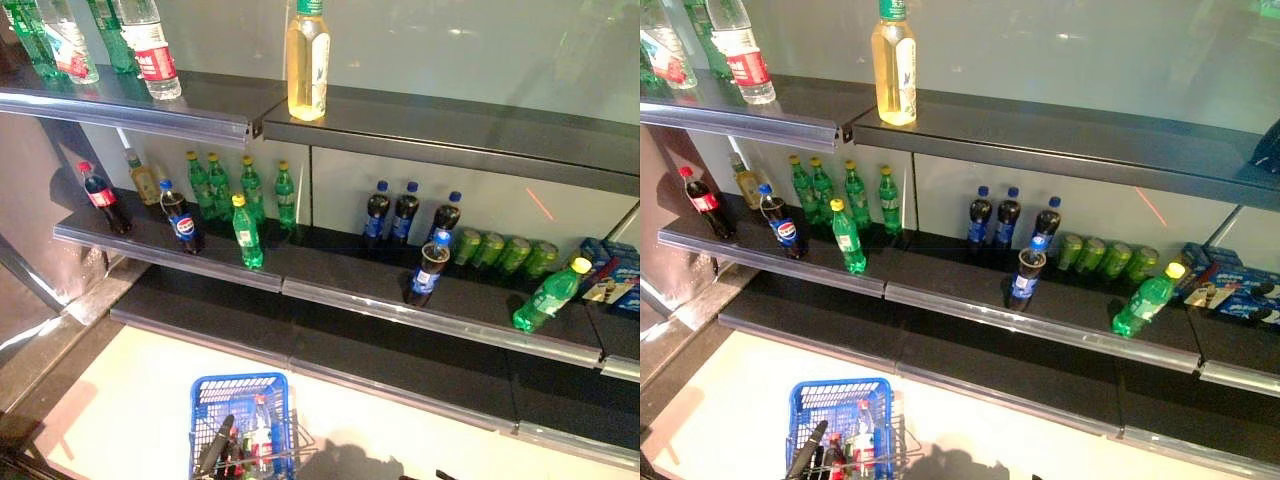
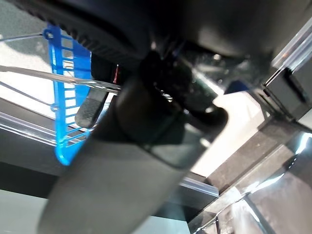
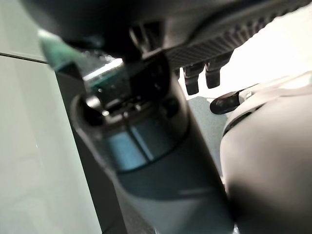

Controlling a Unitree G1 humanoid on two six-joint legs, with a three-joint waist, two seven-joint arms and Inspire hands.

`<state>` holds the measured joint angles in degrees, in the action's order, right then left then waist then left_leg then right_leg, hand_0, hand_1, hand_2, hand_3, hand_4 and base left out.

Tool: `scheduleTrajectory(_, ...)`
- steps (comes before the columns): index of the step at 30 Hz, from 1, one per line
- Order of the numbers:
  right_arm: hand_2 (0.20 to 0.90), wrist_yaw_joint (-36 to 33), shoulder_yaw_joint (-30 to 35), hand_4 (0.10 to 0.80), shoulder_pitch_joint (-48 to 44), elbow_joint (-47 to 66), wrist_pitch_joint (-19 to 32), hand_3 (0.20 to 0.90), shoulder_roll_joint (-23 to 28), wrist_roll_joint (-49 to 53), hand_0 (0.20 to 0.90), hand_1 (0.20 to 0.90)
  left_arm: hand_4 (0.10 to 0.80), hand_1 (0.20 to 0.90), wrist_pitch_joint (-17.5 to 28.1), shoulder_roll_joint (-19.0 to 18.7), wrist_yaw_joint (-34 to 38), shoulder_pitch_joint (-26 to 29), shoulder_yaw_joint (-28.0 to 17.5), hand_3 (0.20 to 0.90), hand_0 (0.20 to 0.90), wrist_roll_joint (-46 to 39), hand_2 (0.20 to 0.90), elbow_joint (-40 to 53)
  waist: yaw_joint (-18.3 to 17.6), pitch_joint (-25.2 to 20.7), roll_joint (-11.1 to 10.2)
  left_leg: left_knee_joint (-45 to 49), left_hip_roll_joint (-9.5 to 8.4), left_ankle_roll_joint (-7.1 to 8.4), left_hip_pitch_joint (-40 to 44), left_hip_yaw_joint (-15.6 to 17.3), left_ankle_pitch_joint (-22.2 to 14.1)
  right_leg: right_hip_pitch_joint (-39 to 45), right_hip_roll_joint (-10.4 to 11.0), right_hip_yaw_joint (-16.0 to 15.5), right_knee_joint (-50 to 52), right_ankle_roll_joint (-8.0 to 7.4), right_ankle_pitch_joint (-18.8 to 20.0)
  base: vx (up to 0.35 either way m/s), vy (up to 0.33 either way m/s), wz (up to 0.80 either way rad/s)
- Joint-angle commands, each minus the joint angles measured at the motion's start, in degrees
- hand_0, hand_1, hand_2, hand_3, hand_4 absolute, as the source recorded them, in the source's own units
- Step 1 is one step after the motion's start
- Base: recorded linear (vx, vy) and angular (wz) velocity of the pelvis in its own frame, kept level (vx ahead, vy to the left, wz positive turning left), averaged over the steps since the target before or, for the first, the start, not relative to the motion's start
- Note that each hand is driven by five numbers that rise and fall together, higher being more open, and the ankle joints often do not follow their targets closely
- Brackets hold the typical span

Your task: Pick up the drink and place into the basket.

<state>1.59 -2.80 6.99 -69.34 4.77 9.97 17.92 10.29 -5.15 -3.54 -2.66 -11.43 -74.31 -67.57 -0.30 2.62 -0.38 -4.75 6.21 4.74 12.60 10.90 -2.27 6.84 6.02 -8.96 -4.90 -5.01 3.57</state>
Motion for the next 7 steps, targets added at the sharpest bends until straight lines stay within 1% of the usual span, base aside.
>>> scheduleTrajectory(1,0.9,-2.21,-1.36,0.8,-0.76,-3.66,1.75,0.9,2.24,-3.49,0.9,0.9,0.1,0.3,5.08,-3.21,-3.8,0.37,0.81,0.2,0.3,4.33,0.3,2.06,0.14,1.14,0.16,-0.25,0.66,0.74,-6.15,-0.31,3.96,0.56,3.28,-1.46,3.44,-2.45,-2.67,0.005,0.003,0.06)
scheduleTrajectory(7,0.9,-3.01,-2.79,0.8,-0.93,-3.57,1.53,0.9,2.16,-2.84,0.9,0.9,0.1,0.3,4.43,-3.13,-4.18,0.72,1.41,0.2,0.3,3.67,0.3,2.66,0.72,1.4,-0.13,-0.25,0.77,0.7,-6.42,-0.52,3.98,0.41,3.25,-2.18,3.77,-2.4,-2.95,0.004,-0.001,0.03)
